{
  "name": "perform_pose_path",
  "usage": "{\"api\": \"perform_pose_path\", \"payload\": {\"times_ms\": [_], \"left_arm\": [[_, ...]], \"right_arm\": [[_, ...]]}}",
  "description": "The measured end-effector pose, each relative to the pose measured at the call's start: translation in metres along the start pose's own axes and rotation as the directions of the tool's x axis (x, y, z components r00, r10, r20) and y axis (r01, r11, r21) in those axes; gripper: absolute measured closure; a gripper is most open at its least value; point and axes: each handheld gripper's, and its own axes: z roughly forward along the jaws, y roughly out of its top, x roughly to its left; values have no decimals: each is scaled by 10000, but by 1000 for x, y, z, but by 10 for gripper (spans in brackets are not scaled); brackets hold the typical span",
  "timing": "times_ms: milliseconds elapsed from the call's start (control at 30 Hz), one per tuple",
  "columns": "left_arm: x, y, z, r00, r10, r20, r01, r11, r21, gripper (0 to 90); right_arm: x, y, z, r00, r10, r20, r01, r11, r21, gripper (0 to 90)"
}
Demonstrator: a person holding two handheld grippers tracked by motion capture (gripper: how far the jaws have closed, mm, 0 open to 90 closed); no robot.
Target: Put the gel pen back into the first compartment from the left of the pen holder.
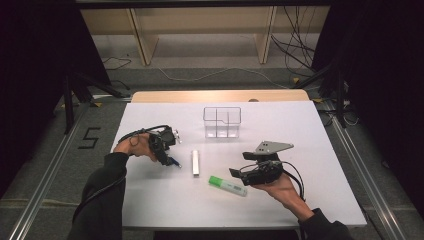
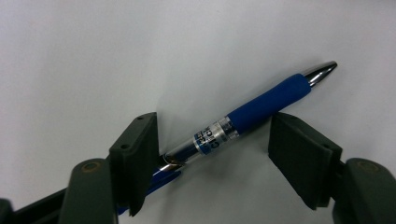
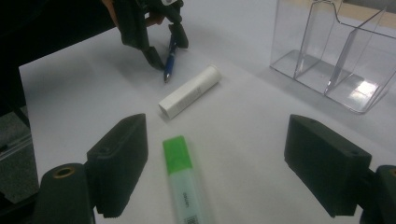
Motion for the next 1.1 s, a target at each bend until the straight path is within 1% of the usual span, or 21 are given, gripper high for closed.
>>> {"api": "perform_pose_path", "payload": {"times_ms": [133,200,267,333,367,400,433,467,533,567,667,733,833,867,900,933,967,1033,1100], "left_arm": [[-2,1,-1,9999,-54,95,54,10000,-5,414],[-2,1,-1,9998,0,221,0,10000,26,451],[-3,2,-2,9995,159,272,-161,9998,93,498],[-5,2,-2,9993,159,331,-161,9999,41,538],[-5,2,-3,9990,228,379,-232,9997,114,556],[-5,2,-3,9988,261,416,-265,9996,88,575],[-6,2,-3,9986,244,468,-249,9996,92,594],[-6,3,-3,9988,250,424,-255,9996,114,612],[-7,3,-3,9987,231,451,-237,9996,130,664],[-8,3,-3,9989,170,432,-174,9998,92,684],[-7,4,-3,9987,155,482,-163,9997,168,737],[-7,4,-3,9984,-8,567,0,9999,143,781],[-6,4,-3,9981,-196,587,187,9997,162,789],[-6,5,-3,9977,-315,601,308,9994,127,790],[-6,5,-3,9976,-333,613,323,9993,160,792],[-5,5,-3,9974,-448,561,442,9989,127,792],[-4,6,-4,9973,-457,573,446,9988,194,793],[-4,5,-4,9961,-687,550,684,9976,80,794],[-3,5,-6,9949,-824,588,823,9966,47,795]], "right_arm": [[0,0,0,10000,9,2,-9,10000,16,225],[0,0,1,10000,9,-11,-9,10000,2,225],[0,0,1,10000,5,-33,-5,10000,19,225],[0,0,1,10000,6,-27,-5,10000,31,225],[0,0,1,10000,2,-19,-1,10000,35,226],[1,0,1,10000,9,-14,-9,10000,36,226],[1,0,1,10000,-9,-2,9,10000,49,226],[1,0,0,10000,-18,0,18,10000,46,226],[1,0,0,10000,-23,1,23,10000,43,226],[0,0,0,10000,-18,4,18,10000,45,227],[0,0,0,10000,-31,17,31,10000,42,227],[0,0,0,10000,-21,3,21,10000,24,227],[0,0,0,10000,-21,3,21,10000,4,228],[0,0,0,10000,-38,6,38,10000,8,228],[0,0,0,10000,-29,10,29,10000,17,227],[0,0,0,10000,-27,14,27,10000,20,228],[0,0,0,10000,-30,25,30,10000,46,228],[1,0,0,10000,-27,10,27,10000,34,228],[0,0,0,10000,-18,12,18,10000,31,227]]}}
